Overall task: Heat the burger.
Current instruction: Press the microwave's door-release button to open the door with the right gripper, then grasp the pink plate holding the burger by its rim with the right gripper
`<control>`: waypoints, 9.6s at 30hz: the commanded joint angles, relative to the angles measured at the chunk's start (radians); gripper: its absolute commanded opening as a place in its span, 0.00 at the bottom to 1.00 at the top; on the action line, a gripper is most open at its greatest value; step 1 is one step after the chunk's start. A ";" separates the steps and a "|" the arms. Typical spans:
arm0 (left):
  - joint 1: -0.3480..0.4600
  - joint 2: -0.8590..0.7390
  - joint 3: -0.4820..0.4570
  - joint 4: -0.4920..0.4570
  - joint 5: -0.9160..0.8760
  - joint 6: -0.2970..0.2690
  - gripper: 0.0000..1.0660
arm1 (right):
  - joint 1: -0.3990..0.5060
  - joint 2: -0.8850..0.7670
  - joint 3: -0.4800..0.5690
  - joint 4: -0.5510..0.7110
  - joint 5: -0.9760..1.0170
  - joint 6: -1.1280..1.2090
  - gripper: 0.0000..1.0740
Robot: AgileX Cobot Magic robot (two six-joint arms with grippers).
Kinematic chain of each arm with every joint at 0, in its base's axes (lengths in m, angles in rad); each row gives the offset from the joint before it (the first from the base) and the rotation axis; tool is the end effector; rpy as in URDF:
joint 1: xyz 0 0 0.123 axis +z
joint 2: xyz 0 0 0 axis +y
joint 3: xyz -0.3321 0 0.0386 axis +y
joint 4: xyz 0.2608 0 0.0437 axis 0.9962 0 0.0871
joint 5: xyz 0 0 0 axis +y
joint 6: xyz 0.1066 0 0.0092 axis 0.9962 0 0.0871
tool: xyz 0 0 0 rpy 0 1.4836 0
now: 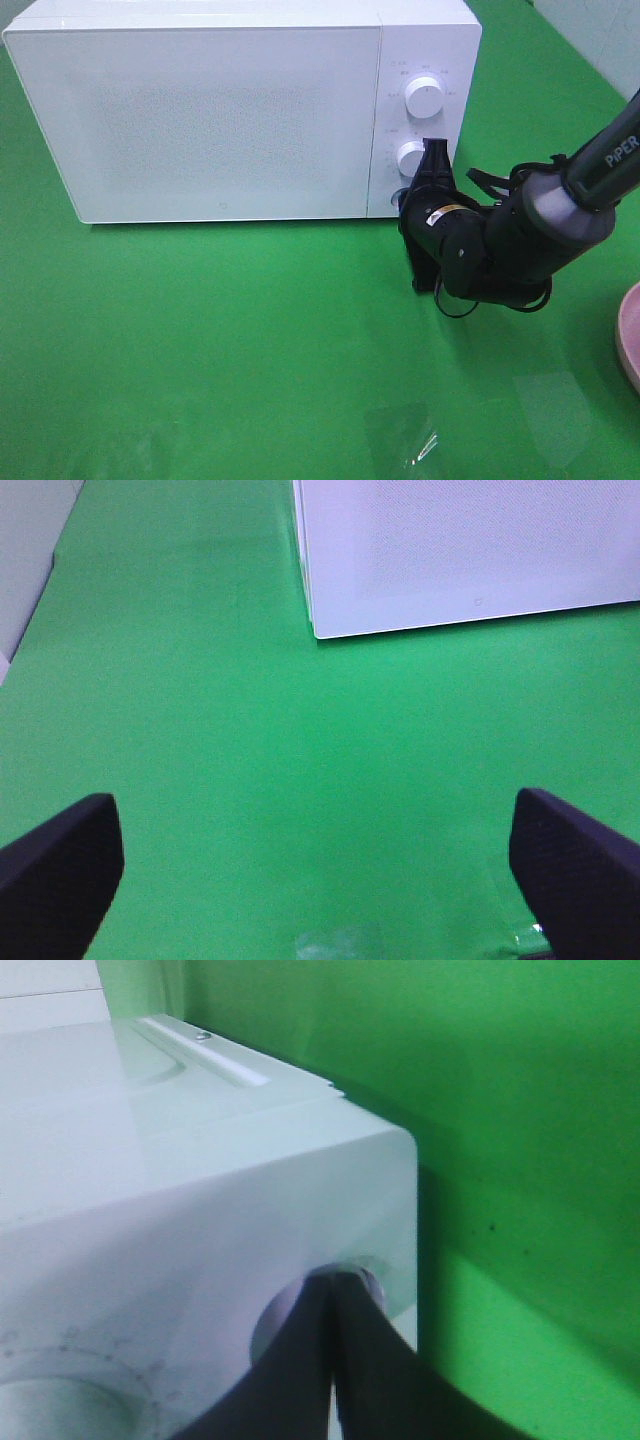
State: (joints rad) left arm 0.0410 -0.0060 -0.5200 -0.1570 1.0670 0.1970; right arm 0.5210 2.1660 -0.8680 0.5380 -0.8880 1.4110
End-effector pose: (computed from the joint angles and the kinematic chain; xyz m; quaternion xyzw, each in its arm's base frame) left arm -0.0326 -0.0160 0.2823 0.0702 0.8425 -0.0150 0.5338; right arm 0.3863 0.1727 0.0988 0.5683 0.5957 0.4239 0.3773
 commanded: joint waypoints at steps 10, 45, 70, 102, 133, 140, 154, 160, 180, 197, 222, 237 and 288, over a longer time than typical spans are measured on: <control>-0.003 -0.005 0.002 -0.002 0.007 -0.002 0.92 | -0.019 -0.037 -0.029 0.008 -0.228 -0.023 0.00; -0.003 -0.005 0.002 -0.002 0.007 -0.002 0.92 | -0.041 0.062 -0.169 0.049 -0.497 0.012 0.00; -0.003 -0.005 0.002 -0.002 0.007 -0.002 0.92 | 0.051 -0.074 0.044 0.010 -0.175 0.026 0.00; -0.003 -0.005 0.002 -0.002 0.007 -0.002 0.92 | 0.051 -0.376 0.266 -0.297 0.238 -0.307 0.05; -0.003 -0.005 0.002 -0.002 0.007 -0.002 0.92 | 0.048 -0.632 0.177 -0.294 1.030 -1.315 0.13; -0.003 -0.005 0.002 -0.002 0.007 -0.002 0.92 | 0.048 -0.674 0.105 -0.347 1.286 -1.398 0.16; -0.003 -0.005 0.002 -0.002 0.007 -0.002 0.92 | 0.024 -0.784 0.041 -0.601 1.580 -1.386 0.19; -0.003 -0.005 0.002 -0.002 0.007 -0.002 0.92 | -0.085 -0.834 0.041 -0.634 1.636 -1.383 0.21; -0.003 -0.005 0.002 -0.002 0.007 -0.002 0.92 | -0.401 -0.840 0.041 -0.671 1.707 -1.424 0.33; -0.003 -0.005 0.002 -0.002 0.007 -0.002 0.92 | -0.406 -0.831 0.080 -0.717 1.675 -1.436 0.83; -0.003 -0.005 0.002 -0.002 0.007 -0.002 0.92 | -0.418 -0.532 0.163 -0.710 1.511 -1.421 0.74; -0.003 -0.005 0.002 -0.002 0.007 -0.002 0.92 | -0.475 -0.409 0.163 -0.711 1.432 -1.411 0.71; -0.003 -0.005 0.002 -0.002 0.007 -0.002 0.92 | -0.305 -0.491 0.125 -0.972 1.627 -1.228 0.00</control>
State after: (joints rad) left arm 0.0410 -0.0060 -0.5200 -0.1560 1.0670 0.1970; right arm 0.1980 1.7110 -0.7430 -0.3750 0.7210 0.1820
